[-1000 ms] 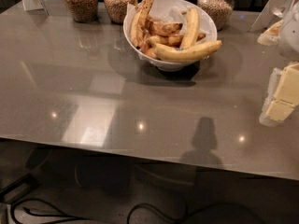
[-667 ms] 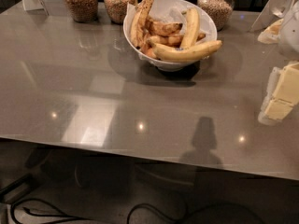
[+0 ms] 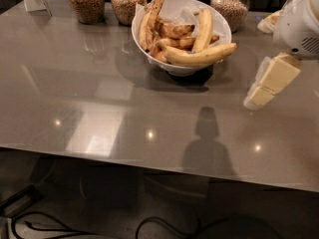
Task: Pick banana from white bowl
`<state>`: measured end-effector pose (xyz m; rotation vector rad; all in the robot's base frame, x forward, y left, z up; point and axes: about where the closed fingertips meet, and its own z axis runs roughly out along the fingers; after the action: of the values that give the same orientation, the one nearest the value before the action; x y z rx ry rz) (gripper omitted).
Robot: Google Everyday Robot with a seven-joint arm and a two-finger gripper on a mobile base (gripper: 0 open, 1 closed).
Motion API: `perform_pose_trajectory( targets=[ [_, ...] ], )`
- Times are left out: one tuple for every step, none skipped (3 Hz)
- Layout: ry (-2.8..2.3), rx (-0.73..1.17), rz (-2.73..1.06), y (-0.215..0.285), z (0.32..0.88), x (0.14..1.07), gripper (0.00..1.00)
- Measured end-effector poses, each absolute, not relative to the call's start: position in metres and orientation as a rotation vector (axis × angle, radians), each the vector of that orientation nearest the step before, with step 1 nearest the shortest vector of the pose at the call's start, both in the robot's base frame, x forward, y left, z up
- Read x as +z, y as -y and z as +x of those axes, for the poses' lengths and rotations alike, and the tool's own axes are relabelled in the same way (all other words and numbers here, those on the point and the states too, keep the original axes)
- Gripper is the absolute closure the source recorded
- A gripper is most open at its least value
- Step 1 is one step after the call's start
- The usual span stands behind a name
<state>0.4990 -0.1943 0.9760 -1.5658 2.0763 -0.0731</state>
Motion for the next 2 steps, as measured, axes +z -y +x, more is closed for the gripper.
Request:
perform_pose_trajectory(
  targets=[
    [-2.003, -0.079, -1.493, 0.178, 0.536, 0.979, 0.0],
    [-1.937, -0.102, -1.483, 0.158, 0.569, 0.974, 0.0]
  ],
)
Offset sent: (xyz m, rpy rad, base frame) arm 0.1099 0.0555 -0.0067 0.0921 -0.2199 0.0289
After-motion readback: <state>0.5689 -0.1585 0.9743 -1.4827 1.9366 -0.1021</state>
